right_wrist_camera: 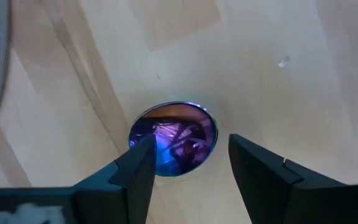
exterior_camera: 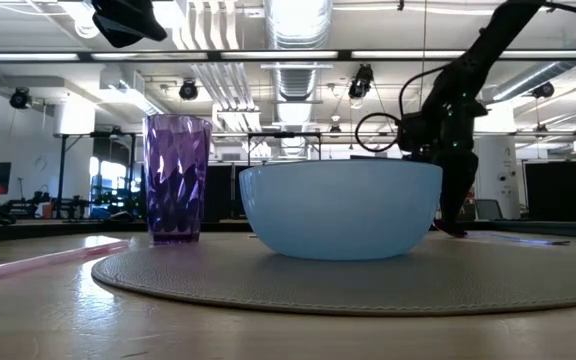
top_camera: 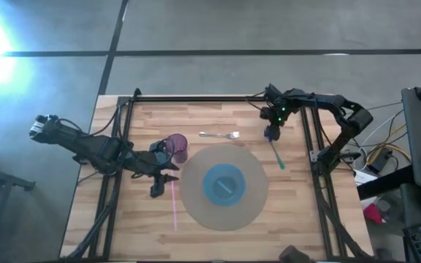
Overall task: Pick & Place Utensil
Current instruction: Put the purple spoon into the bowl
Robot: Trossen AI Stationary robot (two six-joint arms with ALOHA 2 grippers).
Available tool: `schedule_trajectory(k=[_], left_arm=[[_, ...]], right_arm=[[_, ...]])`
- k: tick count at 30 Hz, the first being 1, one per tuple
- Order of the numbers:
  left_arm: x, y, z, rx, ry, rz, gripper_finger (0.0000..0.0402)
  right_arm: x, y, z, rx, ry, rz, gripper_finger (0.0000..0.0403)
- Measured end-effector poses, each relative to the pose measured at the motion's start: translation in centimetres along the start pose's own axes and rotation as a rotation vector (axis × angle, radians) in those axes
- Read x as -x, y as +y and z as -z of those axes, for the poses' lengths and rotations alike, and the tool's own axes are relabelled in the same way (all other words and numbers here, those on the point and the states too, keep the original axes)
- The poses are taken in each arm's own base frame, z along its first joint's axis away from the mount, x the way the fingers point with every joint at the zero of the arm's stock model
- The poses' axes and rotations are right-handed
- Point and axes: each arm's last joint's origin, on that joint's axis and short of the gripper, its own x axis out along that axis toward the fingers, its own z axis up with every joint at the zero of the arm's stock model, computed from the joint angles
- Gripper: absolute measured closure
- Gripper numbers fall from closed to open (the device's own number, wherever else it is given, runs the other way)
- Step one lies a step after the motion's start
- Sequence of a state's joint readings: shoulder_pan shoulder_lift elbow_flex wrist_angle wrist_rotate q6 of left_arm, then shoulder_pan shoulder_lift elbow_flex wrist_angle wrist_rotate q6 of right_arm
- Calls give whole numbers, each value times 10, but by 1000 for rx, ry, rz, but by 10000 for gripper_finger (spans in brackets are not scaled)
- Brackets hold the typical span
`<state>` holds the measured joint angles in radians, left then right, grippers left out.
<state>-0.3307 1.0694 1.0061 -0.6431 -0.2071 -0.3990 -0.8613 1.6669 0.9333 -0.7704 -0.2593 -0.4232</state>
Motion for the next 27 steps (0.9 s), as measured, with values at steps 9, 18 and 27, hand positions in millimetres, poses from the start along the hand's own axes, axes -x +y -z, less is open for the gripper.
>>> schedule_trajectory(k=[9, 18, 27], left_arm=[[0, 0, 0, 3, -2, -4, 241], [0, 0, 0, 6, -2, -4, 241], [0, 0, 0, 6, -2, -4, 241]], right_arm=[[1, -4, 1, -4, -16, -4, 223], [0, -5, -1, -13, -41, 8, 223], [-8, -4, 7, -22, -23, 0, 223]])
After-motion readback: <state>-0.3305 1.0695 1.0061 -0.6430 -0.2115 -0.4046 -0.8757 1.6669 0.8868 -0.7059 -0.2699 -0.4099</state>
